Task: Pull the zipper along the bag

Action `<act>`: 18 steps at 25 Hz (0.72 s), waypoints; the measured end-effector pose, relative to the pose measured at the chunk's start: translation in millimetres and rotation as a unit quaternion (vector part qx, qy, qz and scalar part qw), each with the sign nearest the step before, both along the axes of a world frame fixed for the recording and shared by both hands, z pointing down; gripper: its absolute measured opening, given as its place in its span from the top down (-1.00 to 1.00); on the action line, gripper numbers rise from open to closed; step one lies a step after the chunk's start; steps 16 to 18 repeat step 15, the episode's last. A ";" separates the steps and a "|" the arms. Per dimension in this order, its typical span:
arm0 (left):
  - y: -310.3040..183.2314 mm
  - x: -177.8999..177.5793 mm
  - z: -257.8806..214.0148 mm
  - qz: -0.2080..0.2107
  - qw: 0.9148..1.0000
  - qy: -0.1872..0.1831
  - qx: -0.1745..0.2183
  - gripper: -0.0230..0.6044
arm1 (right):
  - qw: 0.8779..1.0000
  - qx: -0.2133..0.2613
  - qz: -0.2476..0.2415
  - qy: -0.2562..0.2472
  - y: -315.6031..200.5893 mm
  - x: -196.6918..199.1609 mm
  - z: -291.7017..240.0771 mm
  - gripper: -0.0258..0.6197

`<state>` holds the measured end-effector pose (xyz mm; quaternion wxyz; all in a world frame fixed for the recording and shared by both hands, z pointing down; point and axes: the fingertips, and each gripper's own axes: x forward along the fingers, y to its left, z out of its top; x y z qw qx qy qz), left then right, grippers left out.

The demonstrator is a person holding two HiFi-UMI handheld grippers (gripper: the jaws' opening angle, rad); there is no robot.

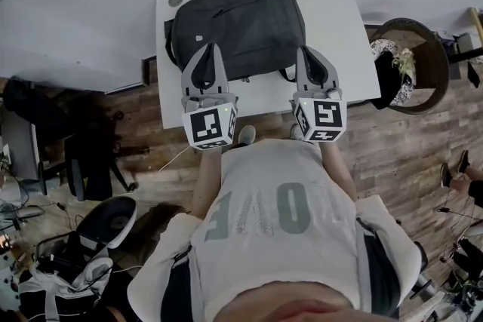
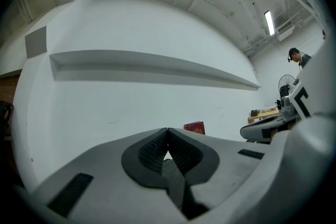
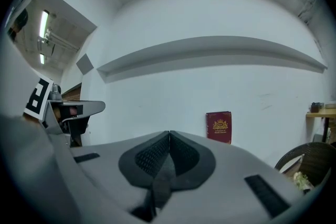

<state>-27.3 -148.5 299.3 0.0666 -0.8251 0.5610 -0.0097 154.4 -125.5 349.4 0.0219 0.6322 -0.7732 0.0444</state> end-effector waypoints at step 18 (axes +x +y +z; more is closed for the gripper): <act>-4.4 -7.5 5.8 -0.021 1.000 -0.020 -0.001 0.85 | 1.000 -0.005 -0.017 0.002 -4.9 1.0 4.3 0.83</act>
